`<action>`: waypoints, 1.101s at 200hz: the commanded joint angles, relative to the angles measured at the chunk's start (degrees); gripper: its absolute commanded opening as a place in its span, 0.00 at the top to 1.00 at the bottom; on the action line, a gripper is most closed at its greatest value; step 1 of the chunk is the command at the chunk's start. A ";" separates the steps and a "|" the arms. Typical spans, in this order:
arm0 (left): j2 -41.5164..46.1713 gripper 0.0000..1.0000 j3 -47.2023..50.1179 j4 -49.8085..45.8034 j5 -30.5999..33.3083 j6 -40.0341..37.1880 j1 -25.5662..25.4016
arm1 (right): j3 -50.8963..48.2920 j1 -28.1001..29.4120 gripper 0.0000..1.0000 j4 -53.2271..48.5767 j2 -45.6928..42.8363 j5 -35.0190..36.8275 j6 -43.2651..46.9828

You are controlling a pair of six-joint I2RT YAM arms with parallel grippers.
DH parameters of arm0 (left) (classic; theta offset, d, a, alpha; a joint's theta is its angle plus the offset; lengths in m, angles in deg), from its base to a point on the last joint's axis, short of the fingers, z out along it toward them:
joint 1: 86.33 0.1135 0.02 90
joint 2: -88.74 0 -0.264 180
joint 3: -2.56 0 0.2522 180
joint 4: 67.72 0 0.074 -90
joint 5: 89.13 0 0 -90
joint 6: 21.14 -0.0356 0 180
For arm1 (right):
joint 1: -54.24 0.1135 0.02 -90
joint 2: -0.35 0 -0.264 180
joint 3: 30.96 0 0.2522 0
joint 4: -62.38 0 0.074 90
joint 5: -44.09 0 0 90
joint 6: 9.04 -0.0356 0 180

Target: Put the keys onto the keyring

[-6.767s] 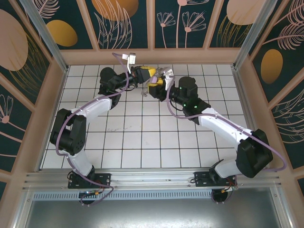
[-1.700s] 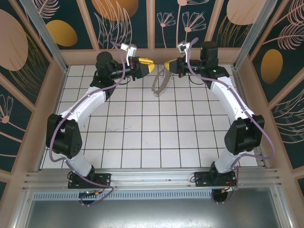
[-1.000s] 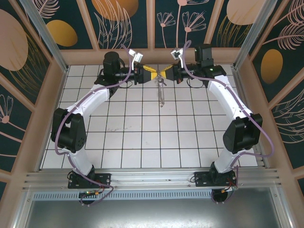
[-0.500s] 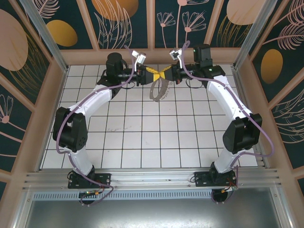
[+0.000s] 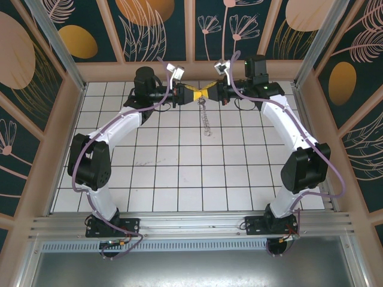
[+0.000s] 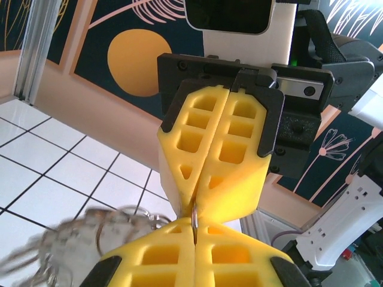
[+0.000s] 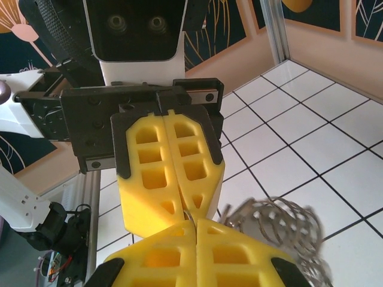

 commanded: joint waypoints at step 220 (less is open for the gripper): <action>8.66 1.00 13.04 29.55 5.60 18.17 -2.02 | -43.74 11.22 0.51 50.74 -24.37 33.45 -21.71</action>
